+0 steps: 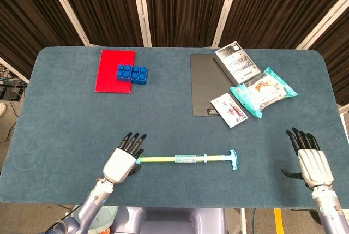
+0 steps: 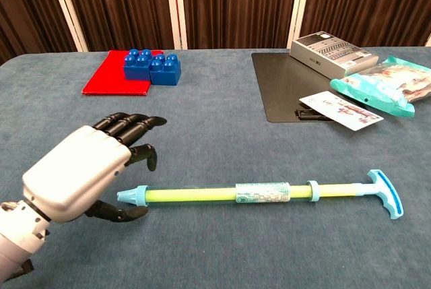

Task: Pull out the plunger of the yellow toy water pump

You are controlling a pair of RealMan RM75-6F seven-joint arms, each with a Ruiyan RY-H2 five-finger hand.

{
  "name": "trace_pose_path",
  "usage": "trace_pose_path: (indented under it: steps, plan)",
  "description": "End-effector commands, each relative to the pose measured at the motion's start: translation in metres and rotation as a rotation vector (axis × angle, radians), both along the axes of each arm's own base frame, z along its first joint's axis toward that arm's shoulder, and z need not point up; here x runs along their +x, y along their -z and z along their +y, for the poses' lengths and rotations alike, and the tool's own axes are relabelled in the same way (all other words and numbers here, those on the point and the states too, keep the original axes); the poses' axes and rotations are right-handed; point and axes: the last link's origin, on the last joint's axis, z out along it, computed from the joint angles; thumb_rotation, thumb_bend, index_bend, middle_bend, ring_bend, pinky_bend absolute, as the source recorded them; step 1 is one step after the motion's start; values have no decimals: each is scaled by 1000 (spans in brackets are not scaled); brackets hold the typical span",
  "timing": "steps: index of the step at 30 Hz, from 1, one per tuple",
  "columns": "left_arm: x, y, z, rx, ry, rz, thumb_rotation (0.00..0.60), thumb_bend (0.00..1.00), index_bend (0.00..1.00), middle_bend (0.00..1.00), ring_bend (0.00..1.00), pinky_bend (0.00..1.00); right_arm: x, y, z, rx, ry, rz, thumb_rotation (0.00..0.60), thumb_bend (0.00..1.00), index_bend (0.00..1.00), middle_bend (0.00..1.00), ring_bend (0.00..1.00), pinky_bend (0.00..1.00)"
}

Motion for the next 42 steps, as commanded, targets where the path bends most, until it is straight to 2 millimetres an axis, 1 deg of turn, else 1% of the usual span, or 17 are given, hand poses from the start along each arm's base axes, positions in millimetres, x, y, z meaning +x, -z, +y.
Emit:
trace_pose_path:
  steps: [1, 6, 10, 18, 21, 23, 27, 31, 37, 39, 41, 42]
  plan:
    - [4, 7, 3, 4, 4, 16, 600, 156, 435, 74, 85, 133, 0, 0, 0, 0, 1, -3, 600, 0, 1, 0, 0, 51]
    - [6, 16, 8, 1, -10, 29, 600, 170, 448, 76, 85, 134, -1, -2, -1, -5, 4, -5, 600, 0, 1, 0, 0, 50]
    - [7, 22, 12, 9, -17, 45, 600, 214, 478, 81, 85, 133, -2, -3, -3, -6, 12, -8, 600, 0, 1, 0, 0, 51]
    - [5, 30, 23, 10, -39, 73, 600, 345, 583, 102, 85, 133, -3, -5, -4, -16, 15, -7, 600, 0, 1, 0, 0, 50]
    - [7, 31, 26, 10, -43, 71, 600, 459, 656, 127, 85, 133, -3, -4, -4, -14, 16, -4, 600, 0, 1, 0, 0, 50]
    - [9, 31, 25, 8, -37, 53, 600, 533, 705, 160, 93, 134, -3, -2, -4, -9, 14, -1, 600, 0, 1, 0, 0, 50]
    - [15, 27, 24, 19, -12, 12, 600, 558, 739, 200, 101, 134, -1, 5, -1, 12, 8, 1, 600, 0, 3, 0, 0, 50]
    - [19, 25, 23, 18, 7, -9, 600, 558, 743, 217, 101, 134, 3, 17, 2, 29, -10, 10, 600, 0, 50, 0, 0, 50]
    - [23, 20, 18, -23, 33, -79, 600, 552, 748, 241, 112, 134, 15, 54, 12, 60, -75, -5, 600, 39, 153, 0, 0, 50]
    - [23, 18, 15, -42, 37, -105, 600, 550, 749, 242, 114, 134, 21, 70, 12, 81, -103, -11, 600, 80, 186, 0, 0, 50]
    - [23, 18, 14, -49, 38, -111, 600, 549, 750, 242, 114, 134, 25, 78, 11, 91, -119, -21, 600, 143, 210, 2, 0, 50]
    - [22, 18, 12, -59, 37, -114, 600, 549, 751, 242, 114, 134, 30, 86, 9, 98, -138, -28, 600, 173, 223, 4, 0, 50]
